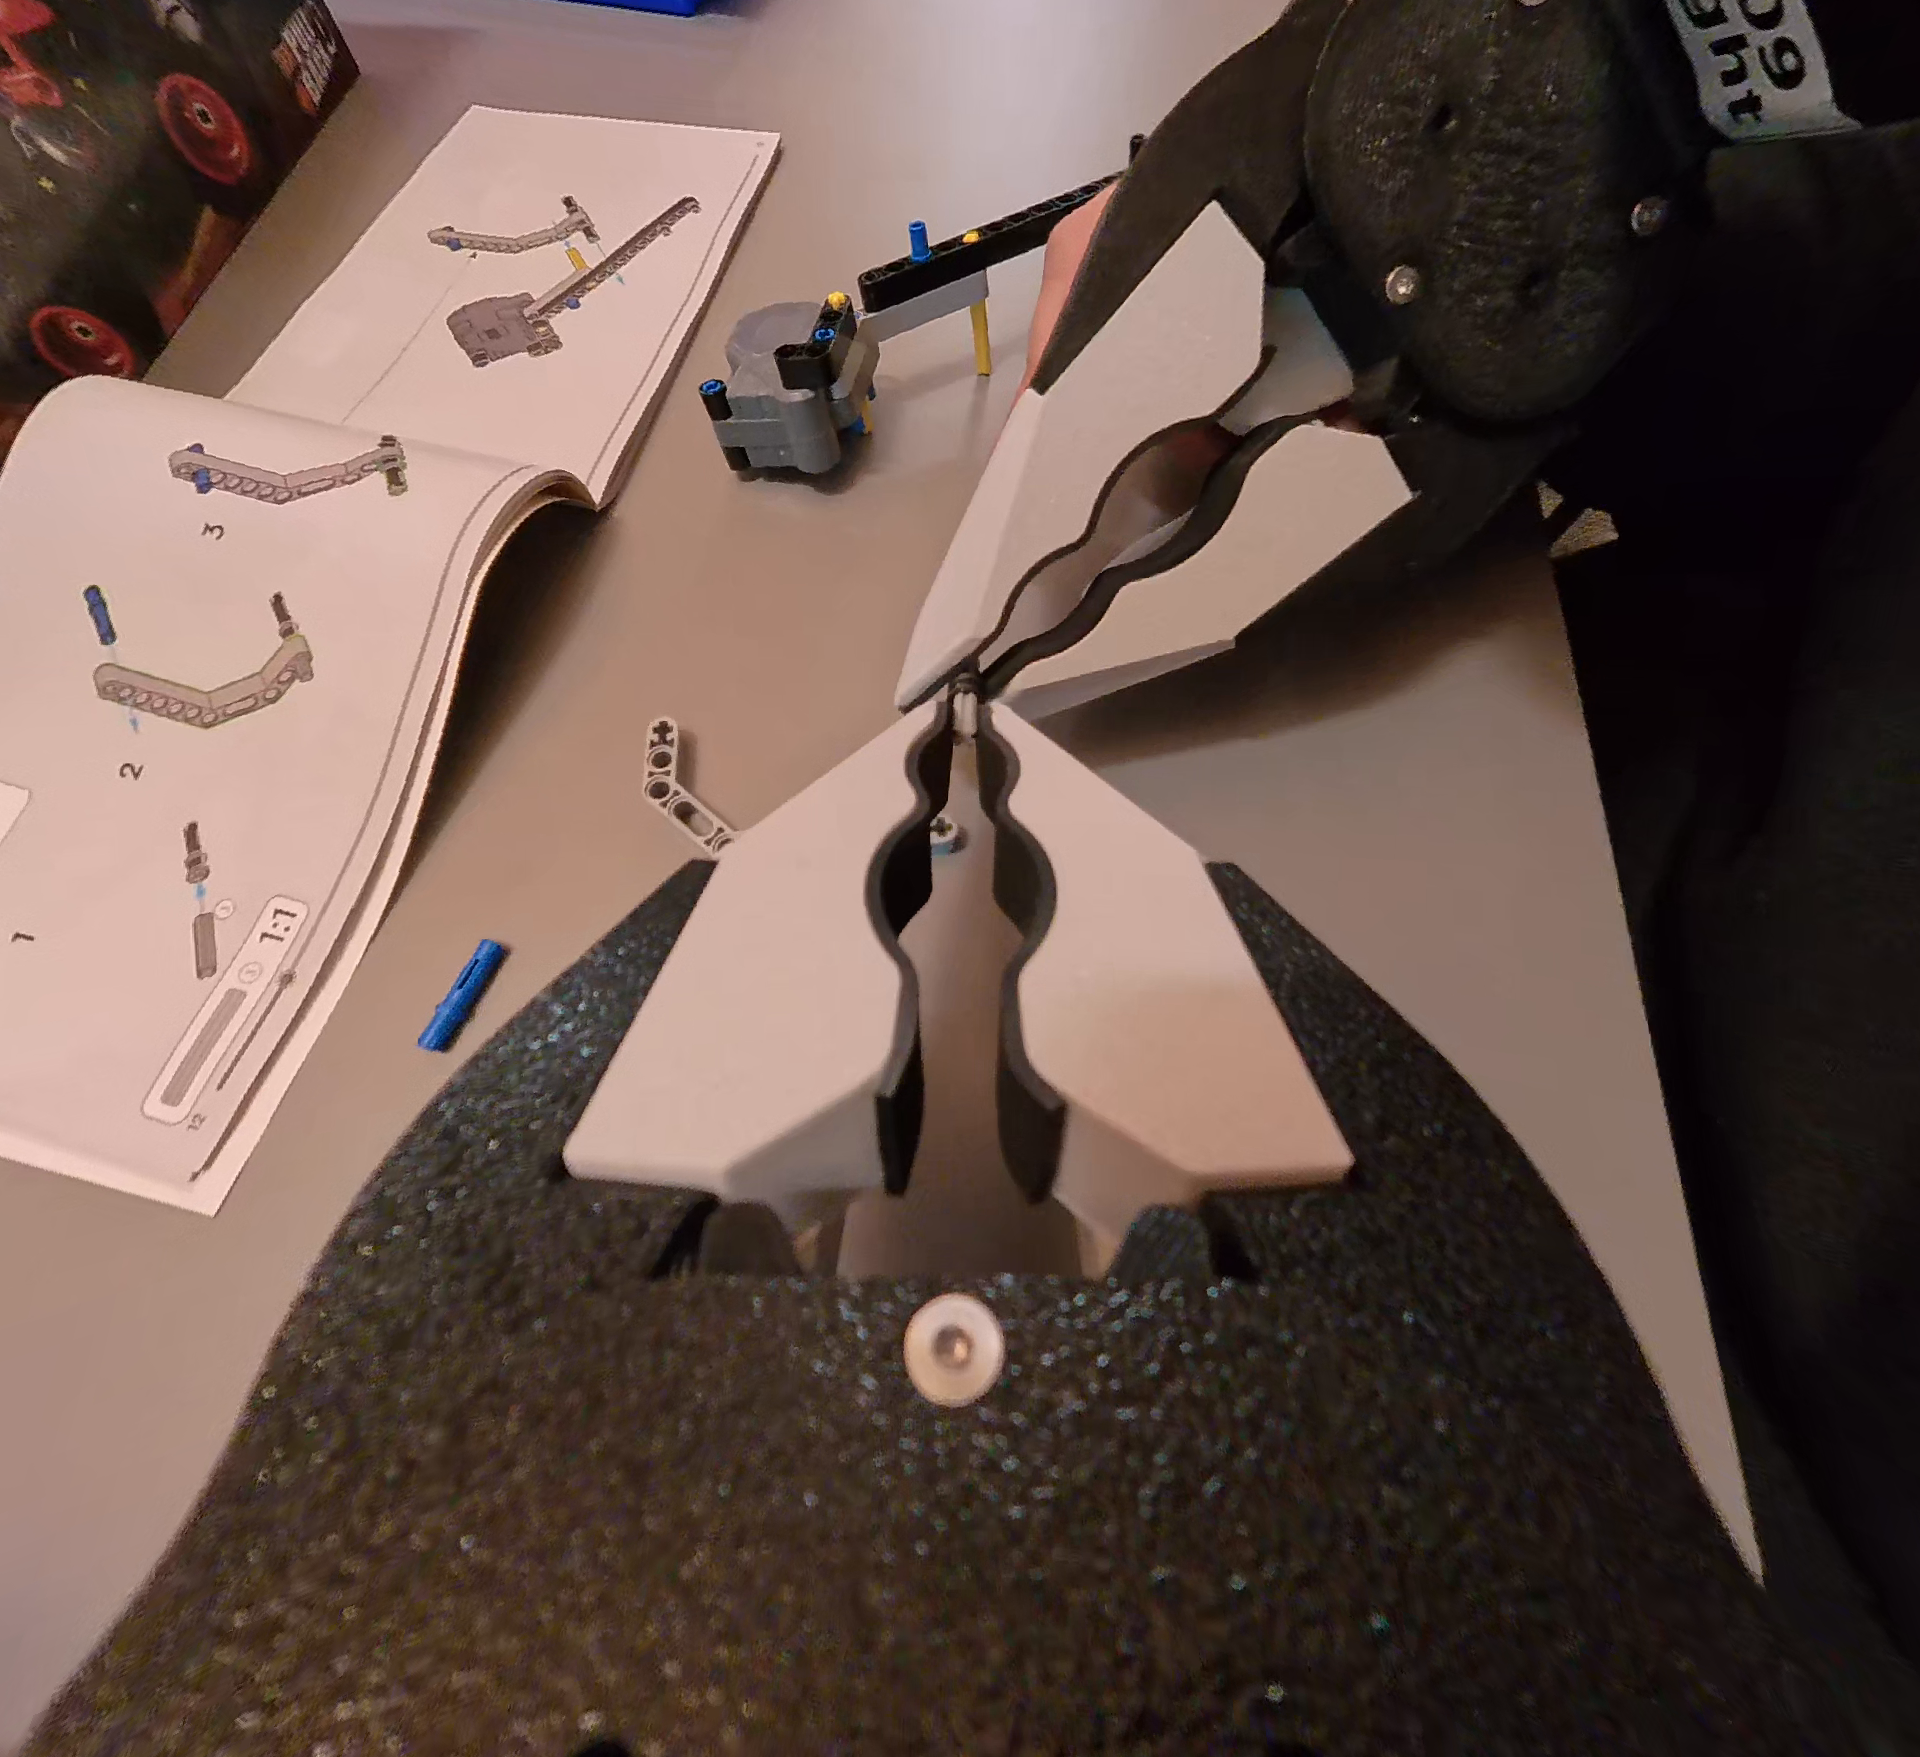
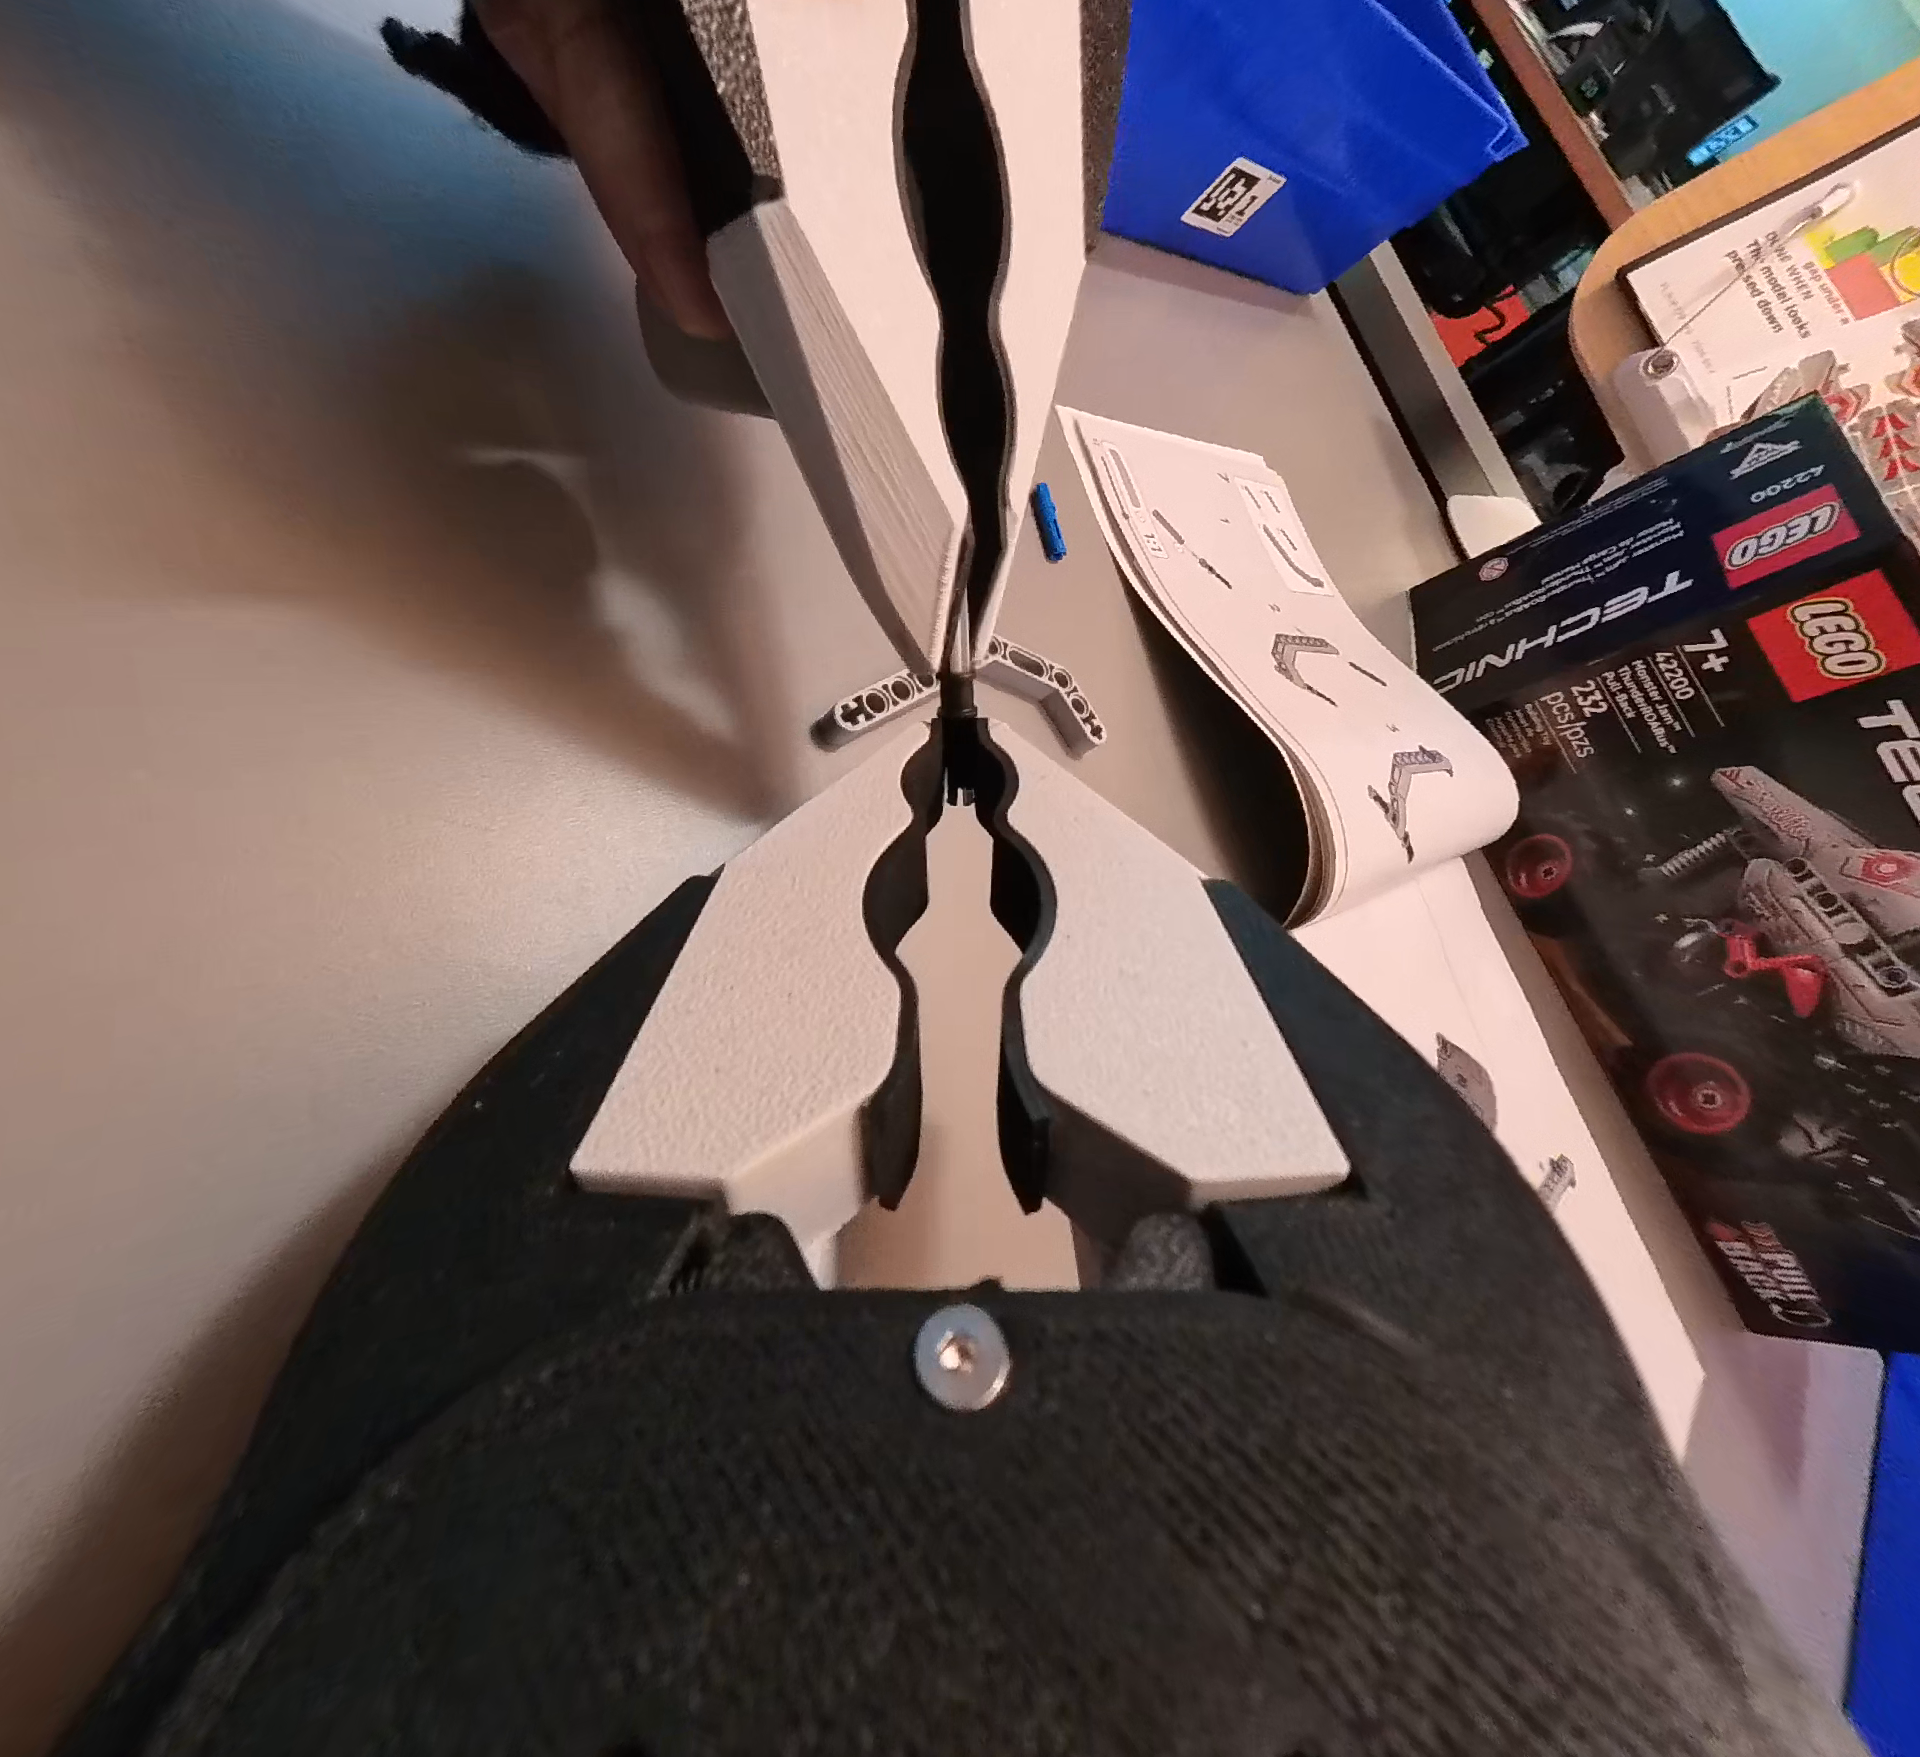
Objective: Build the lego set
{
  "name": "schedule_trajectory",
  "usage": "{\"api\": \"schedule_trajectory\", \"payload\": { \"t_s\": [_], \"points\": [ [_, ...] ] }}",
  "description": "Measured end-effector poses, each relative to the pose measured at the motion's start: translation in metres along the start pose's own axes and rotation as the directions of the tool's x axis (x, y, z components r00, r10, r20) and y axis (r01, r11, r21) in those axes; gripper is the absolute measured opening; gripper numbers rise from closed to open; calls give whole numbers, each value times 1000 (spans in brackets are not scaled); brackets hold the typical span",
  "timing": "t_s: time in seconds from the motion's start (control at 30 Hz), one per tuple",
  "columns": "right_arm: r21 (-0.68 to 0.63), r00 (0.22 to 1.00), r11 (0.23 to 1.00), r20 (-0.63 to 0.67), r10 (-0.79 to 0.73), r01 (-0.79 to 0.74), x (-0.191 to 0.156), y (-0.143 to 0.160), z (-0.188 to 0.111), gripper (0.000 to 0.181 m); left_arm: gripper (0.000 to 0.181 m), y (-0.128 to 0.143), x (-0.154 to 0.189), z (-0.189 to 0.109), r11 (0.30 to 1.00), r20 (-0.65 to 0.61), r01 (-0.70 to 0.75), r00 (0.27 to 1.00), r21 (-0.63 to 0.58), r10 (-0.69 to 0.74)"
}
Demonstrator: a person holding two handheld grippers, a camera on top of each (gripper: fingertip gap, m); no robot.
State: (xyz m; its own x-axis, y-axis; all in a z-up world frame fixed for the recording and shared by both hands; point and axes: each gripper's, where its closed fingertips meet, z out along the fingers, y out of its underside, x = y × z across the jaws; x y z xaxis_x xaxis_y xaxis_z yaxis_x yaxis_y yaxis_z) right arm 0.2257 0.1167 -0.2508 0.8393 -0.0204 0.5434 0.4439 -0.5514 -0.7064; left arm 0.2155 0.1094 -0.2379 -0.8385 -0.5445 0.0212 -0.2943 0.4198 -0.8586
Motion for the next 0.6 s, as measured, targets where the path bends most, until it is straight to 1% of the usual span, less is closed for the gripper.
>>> {"api": "schedule_trajectory", "payload": {
  "t_s": [0.03,0.6],
  "points": [
    [3,1000,1000,2,1,-1,0,0,0,2,2,0,0,0,1000,0,-1,1000,0,1],
    [-5,1000,1000,15,-6,6,0,5,3,1,2,2,0,3,1000,-8,-5,1000,6,5]
  ]
}}
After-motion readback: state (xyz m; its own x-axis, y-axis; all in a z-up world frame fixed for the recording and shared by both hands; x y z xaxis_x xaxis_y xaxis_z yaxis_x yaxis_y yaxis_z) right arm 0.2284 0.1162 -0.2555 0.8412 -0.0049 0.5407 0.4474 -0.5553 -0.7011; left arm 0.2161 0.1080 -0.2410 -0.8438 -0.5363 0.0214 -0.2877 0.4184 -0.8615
